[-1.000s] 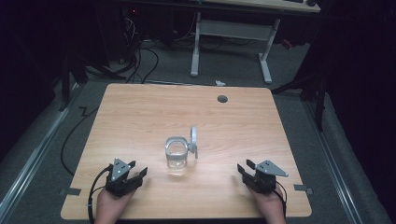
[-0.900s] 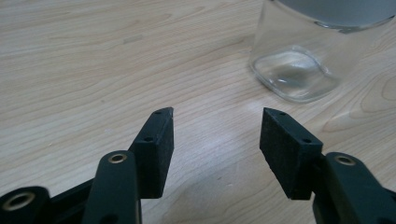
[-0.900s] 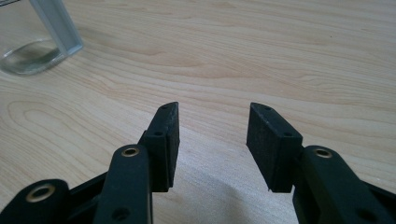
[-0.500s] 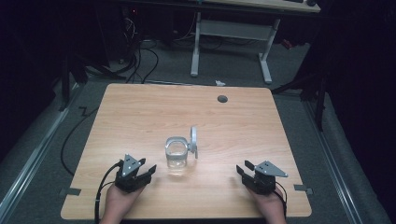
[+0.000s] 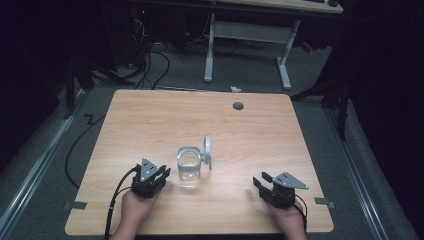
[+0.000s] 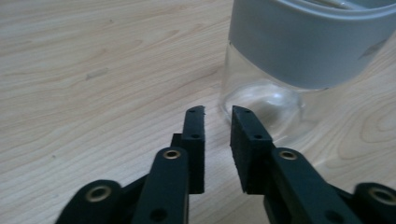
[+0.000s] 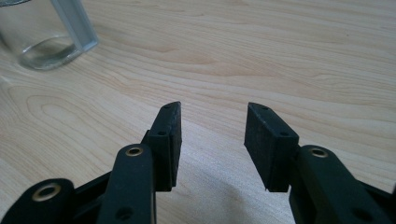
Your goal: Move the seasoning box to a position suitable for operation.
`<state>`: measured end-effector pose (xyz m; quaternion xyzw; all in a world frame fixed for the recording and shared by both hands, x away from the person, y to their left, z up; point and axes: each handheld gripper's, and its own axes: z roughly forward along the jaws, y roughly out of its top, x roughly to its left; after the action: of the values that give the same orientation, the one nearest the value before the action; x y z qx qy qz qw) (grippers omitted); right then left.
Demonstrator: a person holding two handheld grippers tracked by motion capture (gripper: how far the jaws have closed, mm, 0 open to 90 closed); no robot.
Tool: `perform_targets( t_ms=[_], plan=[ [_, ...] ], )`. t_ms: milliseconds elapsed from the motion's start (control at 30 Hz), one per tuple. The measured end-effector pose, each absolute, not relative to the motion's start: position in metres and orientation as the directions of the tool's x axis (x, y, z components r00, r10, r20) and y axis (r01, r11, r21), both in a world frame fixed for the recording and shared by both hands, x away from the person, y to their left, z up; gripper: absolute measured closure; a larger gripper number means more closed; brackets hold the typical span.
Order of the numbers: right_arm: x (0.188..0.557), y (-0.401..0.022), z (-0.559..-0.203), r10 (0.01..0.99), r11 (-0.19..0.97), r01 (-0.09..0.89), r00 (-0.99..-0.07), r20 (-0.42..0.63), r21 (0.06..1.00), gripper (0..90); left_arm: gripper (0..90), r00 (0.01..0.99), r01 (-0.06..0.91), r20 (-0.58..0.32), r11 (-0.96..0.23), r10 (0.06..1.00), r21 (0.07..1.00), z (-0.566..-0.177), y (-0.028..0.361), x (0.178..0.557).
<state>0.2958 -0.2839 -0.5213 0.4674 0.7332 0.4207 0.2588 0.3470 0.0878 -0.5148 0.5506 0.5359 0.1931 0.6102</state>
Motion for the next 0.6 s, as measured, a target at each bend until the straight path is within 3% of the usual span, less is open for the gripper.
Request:
perform_targets(
  t_ms=[200, 367, 600],
  plan=[
    [0.295, -0.281, -0.523, 0.895, 0.222, 0.474, -0.446, 0.015, 0.852, 60.5, 89.5, 0.343, 0.341, -0.442, 0.329, 0.828, 0.881, -0.512, 0.078, 0.351],
    [0.294, -0.280, -0.522, 0.873, 0.238, 0.482, -0.487, 0.032, 0.843, 74.8, 90.0, 0.343, 0.335, -0.436, 0.325, 0.832, 0.884, -0.512, 0.071, 0.352],
    [0.295, -0.281, -0.524, 0.866, 0.233, 0.494, -0.497, 0.052, 0.838, 76.9, 90.0, 0.360, 0.323, -0.425, 0.317, 0.831, 0.892, -0.509, 0.064, 0.348]
  ],
)
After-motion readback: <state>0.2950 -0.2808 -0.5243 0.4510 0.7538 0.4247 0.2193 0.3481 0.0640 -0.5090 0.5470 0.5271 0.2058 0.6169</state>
